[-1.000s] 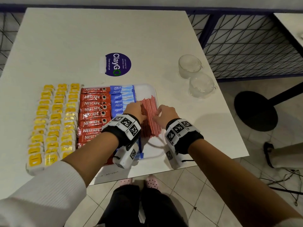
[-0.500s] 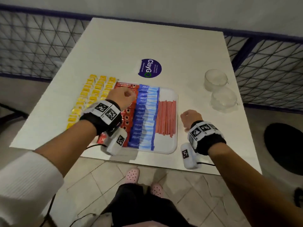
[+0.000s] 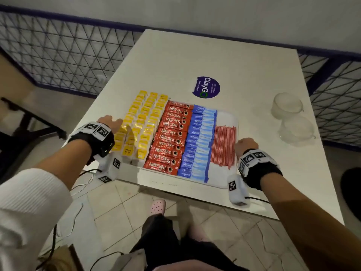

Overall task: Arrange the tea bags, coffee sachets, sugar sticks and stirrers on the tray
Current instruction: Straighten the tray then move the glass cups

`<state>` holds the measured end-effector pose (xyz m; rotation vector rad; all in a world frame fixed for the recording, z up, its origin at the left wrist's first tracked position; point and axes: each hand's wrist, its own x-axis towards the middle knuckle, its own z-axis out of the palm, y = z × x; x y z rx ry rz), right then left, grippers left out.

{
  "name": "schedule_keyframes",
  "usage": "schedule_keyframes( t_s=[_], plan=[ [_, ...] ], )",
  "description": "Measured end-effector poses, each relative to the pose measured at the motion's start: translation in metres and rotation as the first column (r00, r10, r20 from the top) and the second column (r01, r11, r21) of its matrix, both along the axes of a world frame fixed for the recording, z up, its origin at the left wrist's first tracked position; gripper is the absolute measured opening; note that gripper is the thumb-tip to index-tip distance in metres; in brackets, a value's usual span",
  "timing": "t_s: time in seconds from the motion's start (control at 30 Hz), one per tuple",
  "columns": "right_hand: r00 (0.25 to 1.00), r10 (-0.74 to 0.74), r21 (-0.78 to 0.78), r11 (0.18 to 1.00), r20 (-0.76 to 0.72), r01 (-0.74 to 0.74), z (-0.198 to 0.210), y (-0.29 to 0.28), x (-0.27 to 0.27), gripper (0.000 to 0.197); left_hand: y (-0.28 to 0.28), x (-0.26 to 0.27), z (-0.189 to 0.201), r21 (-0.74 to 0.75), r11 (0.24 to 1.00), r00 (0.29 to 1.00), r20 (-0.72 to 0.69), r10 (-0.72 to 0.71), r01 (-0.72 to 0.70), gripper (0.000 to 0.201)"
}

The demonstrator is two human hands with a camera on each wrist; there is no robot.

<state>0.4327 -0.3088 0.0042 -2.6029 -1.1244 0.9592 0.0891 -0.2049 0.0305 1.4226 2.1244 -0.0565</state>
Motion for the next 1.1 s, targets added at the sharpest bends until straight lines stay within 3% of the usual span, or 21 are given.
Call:
schedule_keyframes(
  t_s=[0.1,0.17,0.27,0.33,0.6,0.8,1.0,1.1],
  plan=[
    [0.997,-0.069,-0.012,0.998,0.028,0.070,-0.004,0.004,0.000,0.029,0.020,-0.011,-0.018,-0.113,0.990,0.996,0.049,-0.079,0.084,0.075],
    [0.994,-0.104,-0.028,0.994,0.040,0.105,-0.002,0.007,-0.004,0.023,0.040,-0.015,-0.031,-0.153,0.988,0.985,0.173,0.013,0.014,0.069],
    [0.987,-0.152,-0.048,0.987,0.060,0.154,0.000,0.010,-0.011,0.029,0.059,-0.010,-0.031,-0.204,0.975,0.919,0.362,0.159,-0.088,0.054],
    [0.977,-0.202,-0.030,0.978,0.066,0.205,-0.001,0.011,-0.015,0.027,0.066,-0.011,-0.027,-0.202,0.978,0.917,0.380,0.123,-0.047,0.035],
    [0.923,-0.380,0.166,0.916,0.060,0.366,0.025,0.033,-0.018,0.023,0.110,-0.023,-0.013,-0.145,0.976,0.859,0.507,-0.069,0.164,0.029],
    [0.937,-0.328,0.145,0.939,0.121,0.311,0.038,0.092,-0.005,0.026,0.165,-0.012,0.004,-0.041,0.984,0.833,0.539,-0.126,0.175,0.019],
    [0.942,-0.315,0.136,0.944,0.115,0.299,0.033,0.162,0.019,0.026,0.226,0.004,0.007,-0.058,0.994,0.814,0.579,-0.046,0.097,0.030],
    [0.951,-0.293,0.128,0.951,0.098,0.280,0.029,0.199,0.031,0.026,0.251,0.015,0.006,-0.086,0.996,0.804,0.593,0.027,0.031,0.024]
  ],
)
